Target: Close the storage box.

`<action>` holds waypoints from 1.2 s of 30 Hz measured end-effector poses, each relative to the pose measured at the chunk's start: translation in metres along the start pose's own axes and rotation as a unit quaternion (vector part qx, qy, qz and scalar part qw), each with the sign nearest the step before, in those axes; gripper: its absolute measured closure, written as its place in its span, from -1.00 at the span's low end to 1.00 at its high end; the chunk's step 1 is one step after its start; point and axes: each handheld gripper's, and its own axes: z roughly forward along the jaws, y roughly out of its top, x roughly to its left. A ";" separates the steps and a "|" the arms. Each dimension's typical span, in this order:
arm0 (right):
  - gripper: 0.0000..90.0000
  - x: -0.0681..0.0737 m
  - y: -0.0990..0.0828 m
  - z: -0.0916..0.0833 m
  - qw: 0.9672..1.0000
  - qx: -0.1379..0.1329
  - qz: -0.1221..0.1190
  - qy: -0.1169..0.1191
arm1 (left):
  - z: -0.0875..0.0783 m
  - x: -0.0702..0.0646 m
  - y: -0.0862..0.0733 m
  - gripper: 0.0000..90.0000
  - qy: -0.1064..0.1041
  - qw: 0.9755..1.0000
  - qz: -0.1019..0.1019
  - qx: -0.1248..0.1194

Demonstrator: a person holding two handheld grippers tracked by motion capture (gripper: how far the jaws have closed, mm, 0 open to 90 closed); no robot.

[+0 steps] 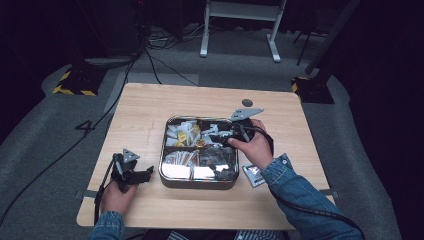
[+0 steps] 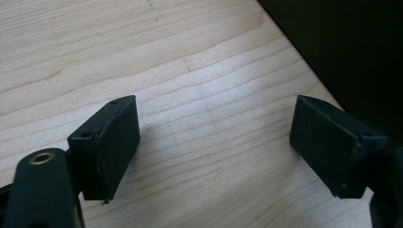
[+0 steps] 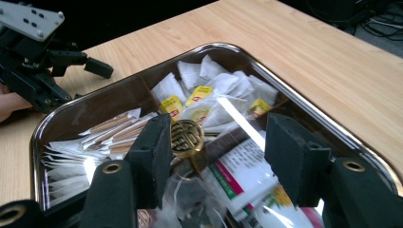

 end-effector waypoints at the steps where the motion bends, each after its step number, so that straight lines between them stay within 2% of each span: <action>1: -0.05 -0.002 -0.001 -0.005 1.000 -0.003 0.003 -0.003 | 0.000 0.000 0.000 -0.61 -0.001 1.000 0.001 0.000; 10: -0.08 -0.017 -0.016 -0.055 0.999 -0.029 0.026 -0.018 | 0.000 0.000 0.000 -0.61 0.000 1.000 0.000 0.000; 13: -0.09 -0.026 -0.027 -0.072 0.998 -0.043 0.041 -0.026 | 0.000 0.000 0.000 -0.61 0.000 1.000 0.000 0.000; 21: -0.09 -0.040 -0.053 -0.103 0.995 -0.060 0.071 -0.035 | 0.000 0.000 0.000 -0.61 0.000 1.000 0.000 0.000; 27: -0.12 -0.051 -0.071 -0.113 0.995 -0.035 0.077 -0.049 | 0.000 0.000 0.000 -0.61 0.000 1.000 0.000 0.000; 31: -0.12 -0.060 -0.087 -0.113 0.994 -0.021 0.092 -0.056 | 0.000 0.000 0.000 -0.61 0.000 1.000 0.001 0.000; 36: -0.13 -0.070 -0.104 -0.115 0.992 -0.008 0.103 -0.075 | 0.000 0.000 0.000 -0.61 -0.001 1.000 -0.001 0.000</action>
